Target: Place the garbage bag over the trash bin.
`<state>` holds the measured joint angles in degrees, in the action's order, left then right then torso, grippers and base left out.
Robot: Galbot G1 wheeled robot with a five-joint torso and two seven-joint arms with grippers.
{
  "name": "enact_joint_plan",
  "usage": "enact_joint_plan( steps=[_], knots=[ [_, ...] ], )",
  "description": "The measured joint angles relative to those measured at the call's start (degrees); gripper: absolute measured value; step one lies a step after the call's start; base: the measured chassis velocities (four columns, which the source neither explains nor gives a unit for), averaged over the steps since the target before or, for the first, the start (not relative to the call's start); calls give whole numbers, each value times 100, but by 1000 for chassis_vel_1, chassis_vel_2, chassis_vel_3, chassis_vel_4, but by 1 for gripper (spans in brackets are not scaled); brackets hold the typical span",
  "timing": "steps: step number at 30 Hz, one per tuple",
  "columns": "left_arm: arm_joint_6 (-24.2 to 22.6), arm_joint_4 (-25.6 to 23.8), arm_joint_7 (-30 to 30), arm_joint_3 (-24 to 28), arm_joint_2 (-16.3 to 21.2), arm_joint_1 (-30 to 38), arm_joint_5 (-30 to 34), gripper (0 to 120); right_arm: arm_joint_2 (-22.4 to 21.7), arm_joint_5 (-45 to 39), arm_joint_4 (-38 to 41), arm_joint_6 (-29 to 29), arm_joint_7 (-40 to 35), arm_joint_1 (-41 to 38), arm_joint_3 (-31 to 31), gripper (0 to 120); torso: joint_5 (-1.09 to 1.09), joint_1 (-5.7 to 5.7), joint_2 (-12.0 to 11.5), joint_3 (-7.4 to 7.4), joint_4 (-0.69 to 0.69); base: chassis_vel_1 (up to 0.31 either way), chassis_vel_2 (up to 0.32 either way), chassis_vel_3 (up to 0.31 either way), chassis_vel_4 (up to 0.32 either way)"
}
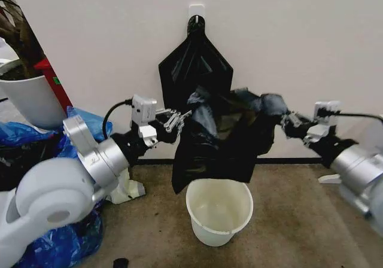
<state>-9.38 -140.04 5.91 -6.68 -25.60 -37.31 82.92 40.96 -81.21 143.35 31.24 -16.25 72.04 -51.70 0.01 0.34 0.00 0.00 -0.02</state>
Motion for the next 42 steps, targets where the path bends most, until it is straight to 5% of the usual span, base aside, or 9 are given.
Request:
enact_joint_plan(
  steps=[13,21,27,35,42],
  knots=[
    [-61,482,-584,241,-95,474,415,0,-363,-783,-1,314,389,58,-470,0,-1,0,0,0,1,0,0,0,0],
    [-112,913,-853,409,-595,134,-236,0,55,-133,-11,384,236,134,429,0,-1,1,-1,0,1,0,0,0,0],
    [-95,1069,-909,696,-811,123,-469,0,144,54,-12,397,228,215,552,0,-1,0,-1,0,1,0,0,0,0],
    [-119,1634,-885,1532,-1521,1398,-468,0,-143,-276,-11,509,231,229,-49,0,0,1,0,0,-1,0,0,0,0],
    [-133,1908,-820,2086,-1909,1768,-520,0,-43,-272,-10,580,197,378,-93,0,0,1,-1,0,-2,0,0,0,0]
  ],
)
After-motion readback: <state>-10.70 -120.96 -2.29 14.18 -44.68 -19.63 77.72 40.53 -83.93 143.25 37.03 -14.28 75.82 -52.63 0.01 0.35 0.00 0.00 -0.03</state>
